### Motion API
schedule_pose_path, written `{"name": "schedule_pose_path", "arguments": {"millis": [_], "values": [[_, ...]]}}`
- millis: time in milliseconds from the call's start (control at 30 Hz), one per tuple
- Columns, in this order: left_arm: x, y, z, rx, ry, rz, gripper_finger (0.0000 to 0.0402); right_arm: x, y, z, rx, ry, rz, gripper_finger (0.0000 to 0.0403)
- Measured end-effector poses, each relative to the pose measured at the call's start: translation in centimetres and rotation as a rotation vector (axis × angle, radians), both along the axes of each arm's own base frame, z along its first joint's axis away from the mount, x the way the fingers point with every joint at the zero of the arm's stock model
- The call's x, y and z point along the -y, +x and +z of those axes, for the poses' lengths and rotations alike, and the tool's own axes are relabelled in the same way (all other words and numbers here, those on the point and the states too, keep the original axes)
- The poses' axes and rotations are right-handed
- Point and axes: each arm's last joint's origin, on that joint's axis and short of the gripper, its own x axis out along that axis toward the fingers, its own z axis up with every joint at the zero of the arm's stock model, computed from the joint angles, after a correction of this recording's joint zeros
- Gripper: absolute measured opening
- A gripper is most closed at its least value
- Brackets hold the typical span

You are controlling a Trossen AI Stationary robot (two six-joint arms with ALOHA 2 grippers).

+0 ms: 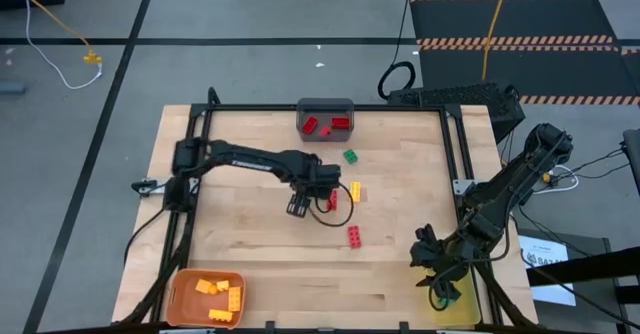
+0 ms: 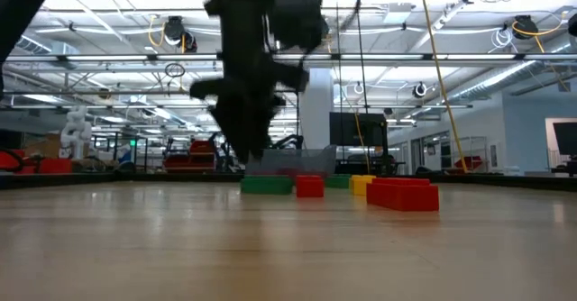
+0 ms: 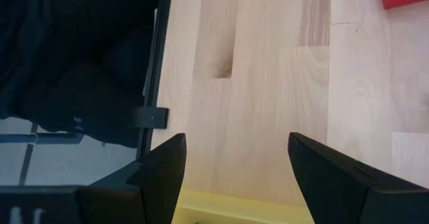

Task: Sort & place blocks by color
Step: Put the green game piece into the yellow bin

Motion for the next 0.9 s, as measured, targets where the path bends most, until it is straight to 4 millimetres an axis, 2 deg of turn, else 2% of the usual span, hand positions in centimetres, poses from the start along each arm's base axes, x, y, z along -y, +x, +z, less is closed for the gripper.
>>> {"name": "schedule_pose_path", "arguments": {"millis": [100, 300, 500, 900], "values": [[0.8, -0.2, 1.9, 0.068, 0.038, -0.013, 0.0227, 0.0, 0.0, 0.0, 0.002, -0.002, 0.004, 0.0251], [0.1, -0.3, 2.8, 0.118, 0.040, 0.045, 0.0227, 0.0, 0.0, 0.0, -0.004, 0.009, -0.011, 0.0251], [-0.6, 0.3, 0.3, 0.054, -0.029, 0.105, 0.0227, 0.0, 0.0, 0.0, -0.006, 0.017, -0.020, 0.0251], [-0.6, 1.8, -4.2, 0.009, -0.081, 0.196, 0.0227, 0.0, 0.1, 0.0, 0.013, -0.002, -0.013, 0.0251]]}}
